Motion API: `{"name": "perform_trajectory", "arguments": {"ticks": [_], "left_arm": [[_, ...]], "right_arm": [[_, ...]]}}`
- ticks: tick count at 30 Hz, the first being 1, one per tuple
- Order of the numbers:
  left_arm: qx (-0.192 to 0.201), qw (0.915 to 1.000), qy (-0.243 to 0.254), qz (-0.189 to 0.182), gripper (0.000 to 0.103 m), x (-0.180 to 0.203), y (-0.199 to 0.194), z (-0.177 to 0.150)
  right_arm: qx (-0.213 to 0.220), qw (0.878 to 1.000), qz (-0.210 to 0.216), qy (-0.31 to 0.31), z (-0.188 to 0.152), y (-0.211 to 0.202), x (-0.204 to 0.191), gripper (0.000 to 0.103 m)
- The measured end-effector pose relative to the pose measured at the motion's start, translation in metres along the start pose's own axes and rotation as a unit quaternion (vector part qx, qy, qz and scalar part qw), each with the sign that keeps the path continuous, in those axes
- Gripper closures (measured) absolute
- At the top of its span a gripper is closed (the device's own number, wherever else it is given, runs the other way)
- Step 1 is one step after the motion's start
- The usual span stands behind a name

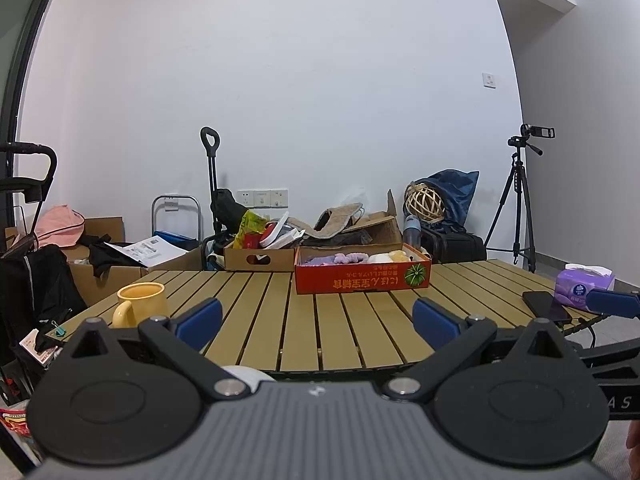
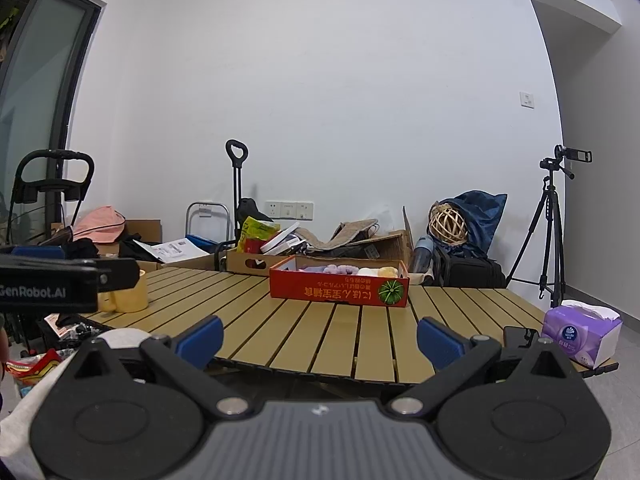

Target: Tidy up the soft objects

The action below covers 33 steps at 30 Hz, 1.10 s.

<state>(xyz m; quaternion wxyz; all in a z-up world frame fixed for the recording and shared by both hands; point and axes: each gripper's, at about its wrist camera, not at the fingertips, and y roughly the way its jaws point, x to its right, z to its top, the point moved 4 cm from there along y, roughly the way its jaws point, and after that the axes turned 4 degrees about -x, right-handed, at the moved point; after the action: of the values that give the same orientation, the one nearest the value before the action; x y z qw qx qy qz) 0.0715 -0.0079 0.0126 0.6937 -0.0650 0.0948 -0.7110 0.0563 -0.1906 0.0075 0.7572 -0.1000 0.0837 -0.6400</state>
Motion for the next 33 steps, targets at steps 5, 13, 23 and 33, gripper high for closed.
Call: {"name": "perform_trajectory", "arguments": {"ticks": [5,13,23,33], "left_arm": [[0.0,1.0,0.0,0.0,0.0,-0.0007,0.0,0.0],[0.0,1.0,0.0,0.0,0.0,-0.0005,-0.0001,-0.0003],[0.0,1.0,-0.003,0.001,0.0,-0.0013,-0.0014,0.0017],[0.0,1.0,-0.002,0.0,0.0,-0.0013,-0.0015,0.0018]], "right_arm": [[0.003,1.0,0.0,0.0,-0.0005,-0.001,-0.0008,0.0],[0.003,1.0,0.002,-0.001,-0.0009,-0.002,-0.0014,0.0],[0.004,1.0,0.002,-0.001,-0.0003,-0.0018,-0.0006,0.0],[0.005,1.0,0.002,-0.002,-0.0008,-0.0013,-0.0007,0.0]]}}
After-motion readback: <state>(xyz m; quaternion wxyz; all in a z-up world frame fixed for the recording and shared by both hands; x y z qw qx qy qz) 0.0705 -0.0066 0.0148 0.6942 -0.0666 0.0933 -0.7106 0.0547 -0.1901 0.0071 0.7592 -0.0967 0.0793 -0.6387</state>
